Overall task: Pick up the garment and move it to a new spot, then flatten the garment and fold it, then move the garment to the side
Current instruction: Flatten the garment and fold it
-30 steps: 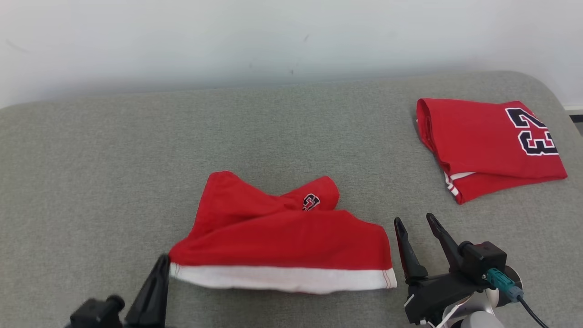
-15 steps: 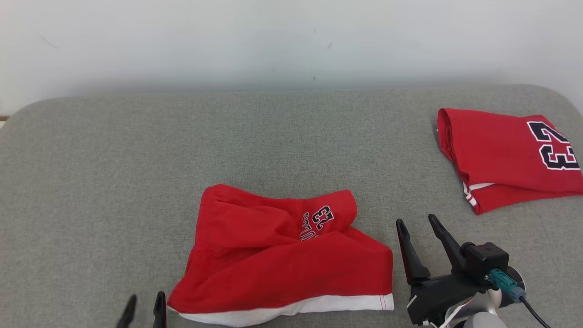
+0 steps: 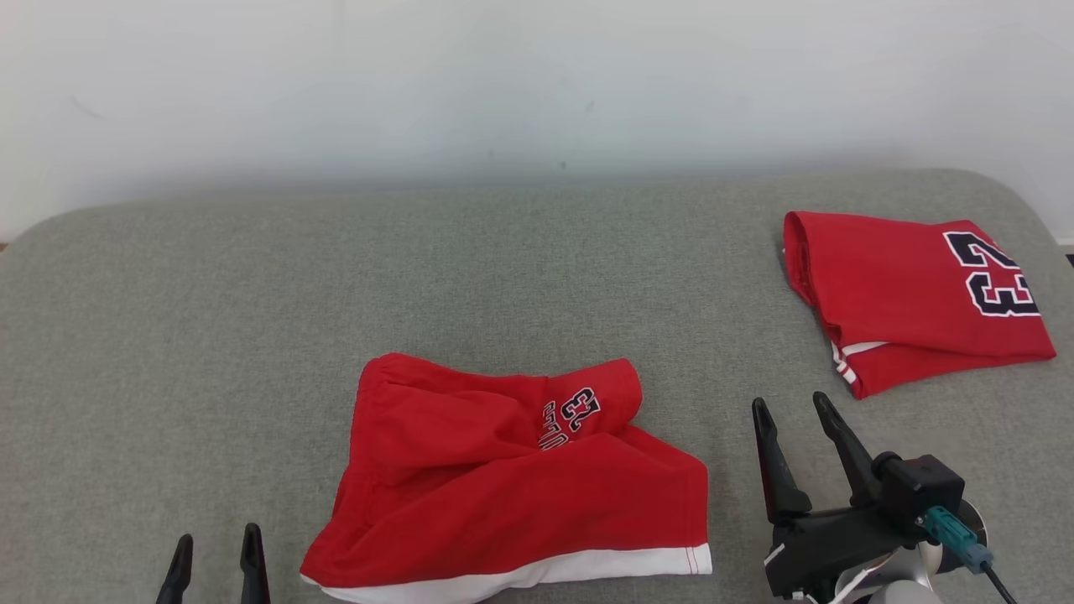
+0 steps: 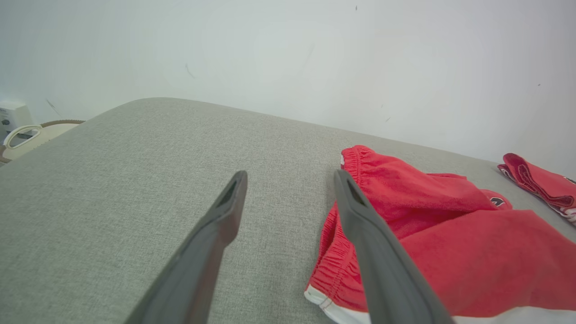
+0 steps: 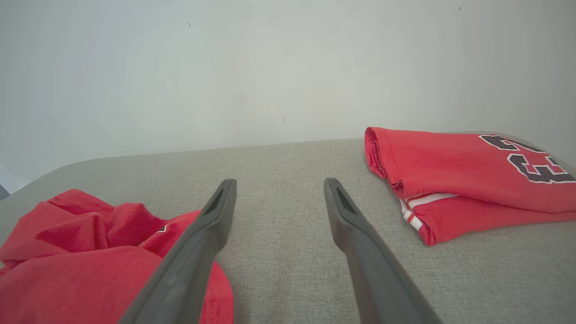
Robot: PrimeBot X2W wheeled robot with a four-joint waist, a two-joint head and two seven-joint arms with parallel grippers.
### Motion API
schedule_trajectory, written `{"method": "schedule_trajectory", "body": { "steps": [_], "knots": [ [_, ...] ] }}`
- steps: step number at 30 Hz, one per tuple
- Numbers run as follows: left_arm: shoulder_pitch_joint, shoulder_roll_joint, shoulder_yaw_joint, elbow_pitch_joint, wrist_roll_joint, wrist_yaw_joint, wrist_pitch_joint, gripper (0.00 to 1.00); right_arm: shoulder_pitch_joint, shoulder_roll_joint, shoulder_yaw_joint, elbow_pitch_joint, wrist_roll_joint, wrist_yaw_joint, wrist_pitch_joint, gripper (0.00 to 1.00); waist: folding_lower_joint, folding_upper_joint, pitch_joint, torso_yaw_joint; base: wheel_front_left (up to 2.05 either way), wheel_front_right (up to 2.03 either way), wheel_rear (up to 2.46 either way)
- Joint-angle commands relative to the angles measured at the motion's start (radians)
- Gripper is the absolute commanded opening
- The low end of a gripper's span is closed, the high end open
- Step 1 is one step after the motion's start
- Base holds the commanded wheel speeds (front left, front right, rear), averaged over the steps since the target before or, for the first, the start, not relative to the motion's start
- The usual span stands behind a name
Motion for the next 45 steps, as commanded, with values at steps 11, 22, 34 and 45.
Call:
{"method": "schedule_trajectory", "body": {
  "steps": [11,22,34,45],
  "knots": [
    [0.042,0.004,0.053,-0.006,0.061,-0.004,-0.008,1.00,0.073,0.005,-0.010,-0.033,-0.005,-0.001,-0.001,1.00,0.0000,0.0000,-0.043,-0.057,0.00,0.00,0.00],
    [0.044,0.065,0.018,0.017,0.109,-0.028,0.034,1.00,0.116,0.011,-0.016,-0.075,-0.006,-0.001,0.032,1.00,0.0000,0.0000,-0.057,-0.066,0.00,0.00,0.00],
    [0.052,0.066,0.025,0.012,0.102,-0.001,0.052,1.00,0.123,0.017,-0.012,-0.095,-0.007,-0.001,0.050,1.00,0.0000,0.0000,-0.062,-0.056,0.00,0.00,0.00],
    [0.050,0.072,0.027,0.008,0.092,0.005,0.050,1.00,0.116,0.016,-0.012,-0.093,-0.003,-0.001,0.051,1.00,0.0000,0.0000,-0.060,-0.056,0.00,0.00,0.00]
  ]
}}
